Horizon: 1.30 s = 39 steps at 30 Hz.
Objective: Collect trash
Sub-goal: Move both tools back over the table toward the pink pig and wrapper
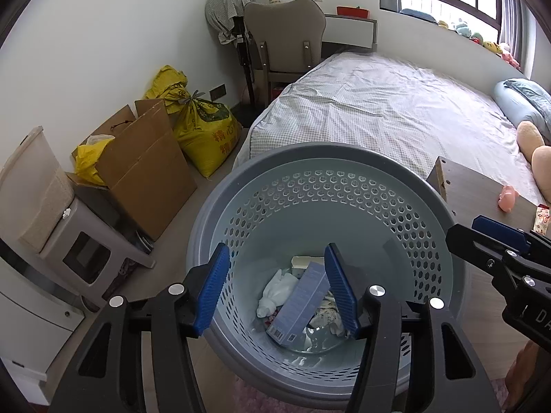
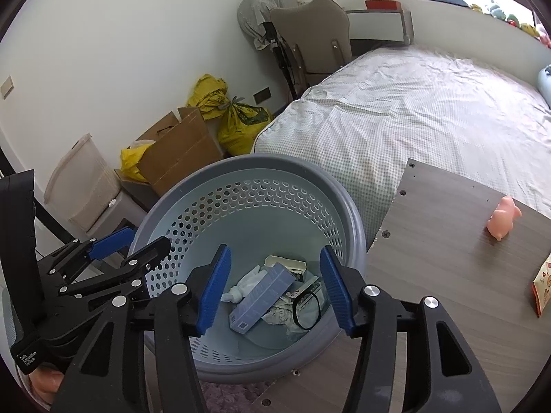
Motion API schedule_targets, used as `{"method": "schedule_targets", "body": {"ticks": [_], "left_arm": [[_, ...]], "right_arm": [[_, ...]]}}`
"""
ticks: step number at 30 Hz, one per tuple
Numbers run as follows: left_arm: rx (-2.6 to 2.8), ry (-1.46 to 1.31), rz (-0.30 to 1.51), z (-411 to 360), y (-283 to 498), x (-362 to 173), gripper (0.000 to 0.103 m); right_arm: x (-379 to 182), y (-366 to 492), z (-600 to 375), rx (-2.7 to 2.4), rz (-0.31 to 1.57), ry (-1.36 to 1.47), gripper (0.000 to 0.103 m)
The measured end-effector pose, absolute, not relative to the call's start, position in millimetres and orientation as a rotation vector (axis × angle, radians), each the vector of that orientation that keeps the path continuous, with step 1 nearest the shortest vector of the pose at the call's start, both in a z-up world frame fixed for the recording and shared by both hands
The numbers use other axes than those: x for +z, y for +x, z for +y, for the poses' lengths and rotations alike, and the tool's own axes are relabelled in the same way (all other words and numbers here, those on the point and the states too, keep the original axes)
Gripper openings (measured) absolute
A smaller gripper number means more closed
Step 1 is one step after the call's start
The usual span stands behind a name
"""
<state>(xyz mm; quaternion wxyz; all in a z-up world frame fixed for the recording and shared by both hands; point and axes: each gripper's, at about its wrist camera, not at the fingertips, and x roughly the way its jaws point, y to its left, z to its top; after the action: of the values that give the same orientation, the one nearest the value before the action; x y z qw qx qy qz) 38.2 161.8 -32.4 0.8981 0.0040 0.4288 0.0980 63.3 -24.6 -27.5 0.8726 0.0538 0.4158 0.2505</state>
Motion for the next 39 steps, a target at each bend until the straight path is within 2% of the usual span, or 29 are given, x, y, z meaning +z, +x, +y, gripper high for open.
{"method": "schedule_targets", "body": {"ticks": [7,16,39], "left_arm": [[0.210,0.006,0.876,160.8,34.2,-26.7,0.059],[0.222,0.008,0.852,157.8,24.1,-16.3,0.062],[0.125,0.020,0.830,106.1,7.9,1.8,0.062]], "right_arm": [[-23.0,58.2,-28.8,0.518,0.858,0.116,0.054],[-14.4,49.9,-43.3,0.503,0.827,0.135,0.063],[-6.7,22.5,-115.0,0.382,0.781,0.204,0.066]]}}
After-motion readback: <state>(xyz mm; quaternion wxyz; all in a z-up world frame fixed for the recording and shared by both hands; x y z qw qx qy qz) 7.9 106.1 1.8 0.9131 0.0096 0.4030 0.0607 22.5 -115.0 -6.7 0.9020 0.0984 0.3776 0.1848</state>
